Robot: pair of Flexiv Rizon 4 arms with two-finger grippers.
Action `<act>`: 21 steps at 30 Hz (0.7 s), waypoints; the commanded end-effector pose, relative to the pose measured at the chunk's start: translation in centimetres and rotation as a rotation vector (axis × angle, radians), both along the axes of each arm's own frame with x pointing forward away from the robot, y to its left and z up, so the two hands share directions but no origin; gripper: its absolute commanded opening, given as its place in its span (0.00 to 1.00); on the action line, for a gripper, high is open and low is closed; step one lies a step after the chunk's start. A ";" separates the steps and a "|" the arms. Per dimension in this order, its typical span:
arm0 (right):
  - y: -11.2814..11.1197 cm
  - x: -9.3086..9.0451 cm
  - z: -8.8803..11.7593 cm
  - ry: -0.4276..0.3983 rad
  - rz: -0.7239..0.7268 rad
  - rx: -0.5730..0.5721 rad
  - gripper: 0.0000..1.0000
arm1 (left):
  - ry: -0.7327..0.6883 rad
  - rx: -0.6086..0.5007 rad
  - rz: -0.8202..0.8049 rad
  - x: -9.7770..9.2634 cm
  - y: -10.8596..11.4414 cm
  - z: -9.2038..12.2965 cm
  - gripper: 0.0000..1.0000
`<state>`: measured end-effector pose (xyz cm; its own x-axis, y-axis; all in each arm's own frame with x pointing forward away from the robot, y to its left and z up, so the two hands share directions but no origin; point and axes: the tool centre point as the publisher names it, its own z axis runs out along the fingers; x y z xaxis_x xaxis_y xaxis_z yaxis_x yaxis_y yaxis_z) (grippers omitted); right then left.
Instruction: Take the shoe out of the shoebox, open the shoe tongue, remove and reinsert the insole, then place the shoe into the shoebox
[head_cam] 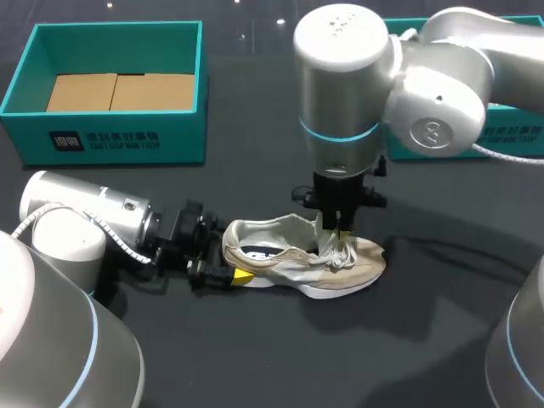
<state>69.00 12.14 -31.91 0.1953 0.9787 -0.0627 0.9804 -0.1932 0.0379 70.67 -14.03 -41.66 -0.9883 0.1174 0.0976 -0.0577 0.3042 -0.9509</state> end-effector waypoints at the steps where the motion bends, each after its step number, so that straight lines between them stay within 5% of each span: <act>1: -2.0 -0.5 0.2 -0.033 0.006 0.159 0.00 | -0.001 0.001 0.002 -0.2 0.0 0.0 0.00; 21: -4.4 -0.6 -1.6 -0.080 -0.070 0.259 0.00 | -0.001 0.001 0.002 -0.2 0.0 0.0 0.00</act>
